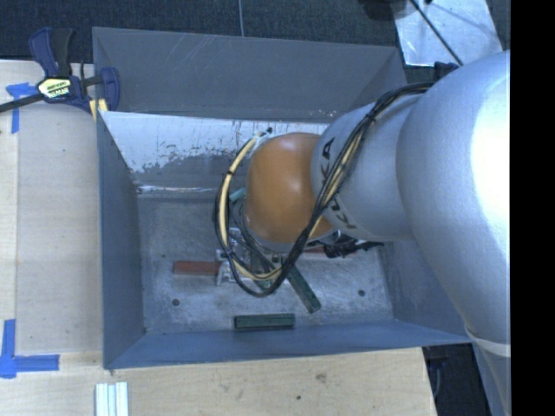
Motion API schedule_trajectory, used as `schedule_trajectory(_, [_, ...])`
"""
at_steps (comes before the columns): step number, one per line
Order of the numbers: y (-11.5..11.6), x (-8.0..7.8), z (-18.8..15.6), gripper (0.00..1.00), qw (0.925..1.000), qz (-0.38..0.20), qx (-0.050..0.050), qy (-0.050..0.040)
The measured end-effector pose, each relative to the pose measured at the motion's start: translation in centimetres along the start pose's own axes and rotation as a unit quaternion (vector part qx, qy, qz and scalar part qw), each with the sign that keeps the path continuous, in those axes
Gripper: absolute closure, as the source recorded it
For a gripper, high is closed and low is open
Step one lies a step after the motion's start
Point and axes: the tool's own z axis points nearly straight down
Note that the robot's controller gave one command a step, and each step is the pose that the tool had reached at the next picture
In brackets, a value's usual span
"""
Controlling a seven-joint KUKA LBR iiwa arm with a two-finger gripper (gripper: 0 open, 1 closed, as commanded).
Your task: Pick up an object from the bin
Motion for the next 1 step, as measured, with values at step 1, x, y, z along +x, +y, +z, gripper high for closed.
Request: schedule_trajectory(1, [0.57, -0.29, -15.0, 1.0, 1.0, 0.003, 0.002, 0.005])
